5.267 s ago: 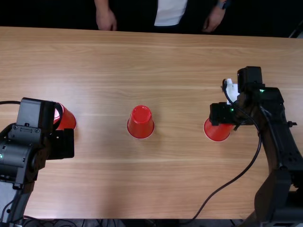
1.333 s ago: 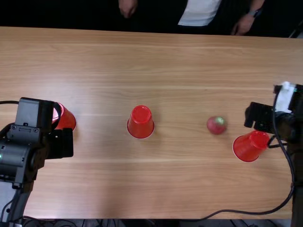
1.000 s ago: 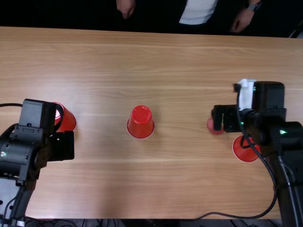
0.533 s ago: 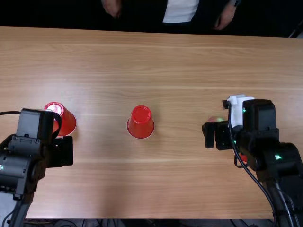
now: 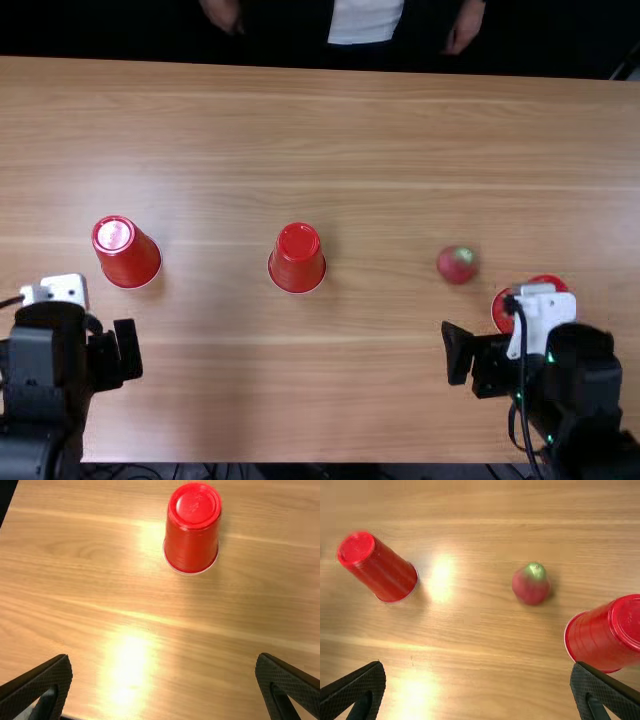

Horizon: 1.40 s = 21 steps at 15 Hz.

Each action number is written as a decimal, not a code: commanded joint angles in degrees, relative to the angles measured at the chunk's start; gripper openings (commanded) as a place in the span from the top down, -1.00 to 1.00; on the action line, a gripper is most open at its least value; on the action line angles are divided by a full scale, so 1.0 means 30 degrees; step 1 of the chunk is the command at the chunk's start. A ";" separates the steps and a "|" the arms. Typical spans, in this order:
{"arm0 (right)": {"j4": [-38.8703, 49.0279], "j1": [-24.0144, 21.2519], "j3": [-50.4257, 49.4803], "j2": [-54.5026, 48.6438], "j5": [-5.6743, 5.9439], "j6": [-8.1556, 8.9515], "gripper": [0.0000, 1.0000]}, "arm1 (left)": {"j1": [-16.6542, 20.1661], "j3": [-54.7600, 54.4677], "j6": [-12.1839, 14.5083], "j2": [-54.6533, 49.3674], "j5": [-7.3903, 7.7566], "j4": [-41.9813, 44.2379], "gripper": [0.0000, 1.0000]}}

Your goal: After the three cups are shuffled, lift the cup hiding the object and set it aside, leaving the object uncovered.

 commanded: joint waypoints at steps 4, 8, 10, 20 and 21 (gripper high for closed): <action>0.1863 -0.0508 -0.3668 -0.4813 0.0299 0.2093 -1.00 | 0.0209 -0.4769 -0.0249 -0.4607 0.0019 0.2909 -1.00; 0.4008 -0.3057 -0.7389 -0.9969 0.0404 0.1706 -1.00 | 0.0180 -0.8812 -0.0213 -0.9089 -0.0227 0.4737 -1.00; 0.4148 -0.3438 -0.9000 -1.4393 0.0404 0.1566 -1.00 | 0.0180 -1.0922 -0.0143 -1.2224 -0.0122 0.6144 -1.00; 1.5504 -0.4258 -1.3717 -1.4393 0.0264 -0.2266 -1.00 | -0.0025 -1.6517 0.0314 -1.5974 0.0335 1.4651 -1.00; 1.6101 -0.4258 -1.4361 -1.4393 0.0264 -0.2266 -1.00 | -0.0055 -1.7308 0.0841 -1.5974 0.0792 1.5847 -1.00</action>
